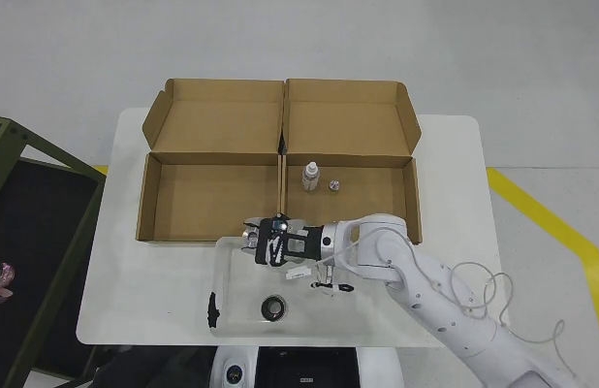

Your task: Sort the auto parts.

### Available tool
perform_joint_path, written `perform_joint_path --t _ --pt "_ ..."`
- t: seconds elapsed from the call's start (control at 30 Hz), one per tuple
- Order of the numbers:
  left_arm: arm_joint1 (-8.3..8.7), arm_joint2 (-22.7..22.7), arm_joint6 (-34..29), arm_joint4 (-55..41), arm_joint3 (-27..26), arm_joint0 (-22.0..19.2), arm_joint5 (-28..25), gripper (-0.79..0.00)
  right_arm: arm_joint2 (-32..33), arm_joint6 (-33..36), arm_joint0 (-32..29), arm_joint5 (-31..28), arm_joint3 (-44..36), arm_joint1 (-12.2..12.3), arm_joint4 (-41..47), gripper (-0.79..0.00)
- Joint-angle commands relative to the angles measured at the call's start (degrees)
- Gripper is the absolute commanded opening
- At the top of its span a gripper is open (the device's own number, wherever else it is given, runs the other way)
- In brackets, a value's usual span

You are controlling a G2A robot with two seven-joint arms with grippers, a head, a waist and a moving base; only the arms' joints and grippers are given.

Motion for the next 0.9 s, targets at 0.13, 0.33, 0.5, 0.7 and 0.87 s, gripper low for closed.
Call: perform_joint_path --t 0.13,0.33,0.5,0.7,0.87 --pt "0.00 0.0 0.0 0.0 0.0 0.0 0.0 0.000 -1.3 -1.4 3.9 2.6 4.6 -1.4 0.6 -0.785" --pt "0.00 0.0 0.0 0.0 0.0 0.0 0.0 0.000 -3.2 -2.3 7.7 5.6 9.8 -3.1 1.0 -0.785" --pt "0.00 0.0 0.0 0.0 0.0 0.0 0.0 0.000 -5.1 -0.9 10.5 9.1 14.1 -4.8 1.3 -0.785" --pt "0.00 0.0 0.0 0.0 0.0 0.0 0.0 0.000 -7.4 0.0 13.8 11.8 19.4 -6.9 1.8 -0.785" --pt "0.00 0.0 0.0 0.0 0.0 0.0 0.0 0.000 -9.1 -0.3 16.0 13.7 24.1 -8.7 1.7 -0.785"
